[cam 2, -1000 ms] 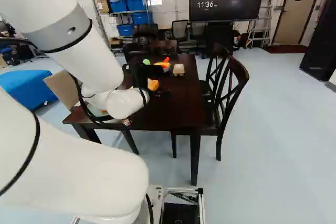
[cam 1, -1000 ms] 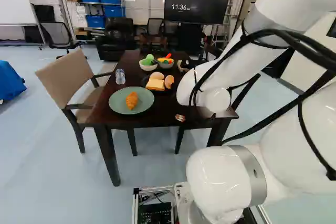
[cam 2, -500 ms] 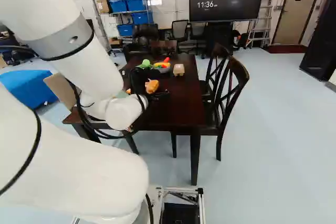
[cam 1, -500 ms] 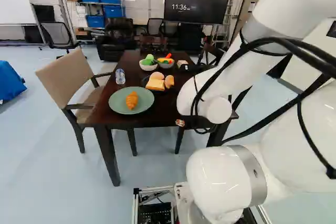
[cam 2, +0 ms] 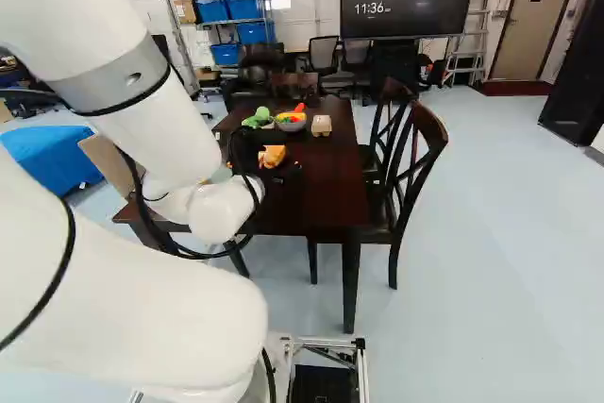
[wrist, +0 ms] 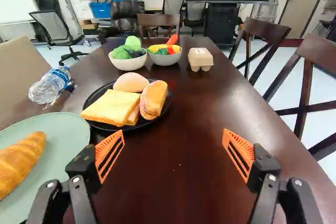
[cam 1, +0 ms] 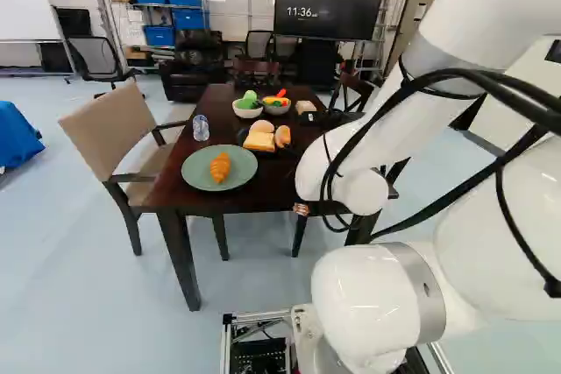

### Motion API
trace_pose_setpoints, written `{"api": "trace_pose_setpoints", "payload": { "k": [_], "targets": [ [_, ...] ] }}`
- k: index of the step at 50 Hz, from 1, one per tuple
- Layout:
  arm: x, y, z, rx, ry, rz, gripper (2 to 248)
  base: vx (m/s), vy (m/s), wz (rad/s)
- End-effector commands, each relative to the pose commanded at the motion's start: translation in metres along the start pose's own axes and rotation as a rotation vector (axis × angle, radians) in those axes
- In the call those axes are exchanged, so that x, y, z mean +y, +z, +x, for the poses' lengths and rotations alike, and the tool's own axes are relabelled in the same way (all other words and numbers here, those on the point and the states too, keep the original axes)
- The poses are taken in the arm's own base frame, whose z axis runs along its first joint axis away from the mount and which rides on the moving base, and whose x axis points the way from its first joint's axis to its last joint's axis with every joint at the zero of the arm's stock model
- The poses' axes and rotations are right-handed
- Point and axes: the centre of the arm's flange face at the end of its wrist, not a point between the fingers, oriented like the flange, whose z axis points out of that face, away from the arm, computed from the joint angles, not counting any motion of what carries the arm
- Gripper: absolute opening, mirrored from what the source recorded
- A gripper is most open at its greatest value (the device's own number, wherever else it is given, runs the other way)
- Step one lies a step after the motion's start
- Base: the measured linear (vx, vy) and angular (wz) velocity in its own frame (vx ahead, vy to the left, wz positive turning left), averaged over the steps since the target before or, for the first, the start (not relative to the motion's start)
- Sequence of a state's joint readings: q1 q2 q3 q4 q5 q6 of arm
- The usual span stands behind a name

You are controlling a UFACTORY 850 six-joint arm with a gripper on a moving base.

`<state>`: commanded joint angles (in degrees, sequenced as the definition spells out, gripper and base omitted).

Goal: Move the croissant to the empty plate

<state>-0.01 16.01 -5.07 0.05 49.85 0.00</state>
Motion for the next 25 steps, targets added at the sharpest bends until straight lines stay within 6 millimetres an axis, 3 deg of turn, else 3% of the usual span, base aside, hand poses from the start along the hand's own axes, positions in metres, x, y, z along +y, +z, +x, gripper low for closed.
{"api": "trace_pose_setpoints", "payload": {
  "k": [25],
  "targets": [
    [-0.0001,-0.0003,-0.0003,0.001,-0.001,0.001,247,0.0,0.0,0.0]
  ]
}}
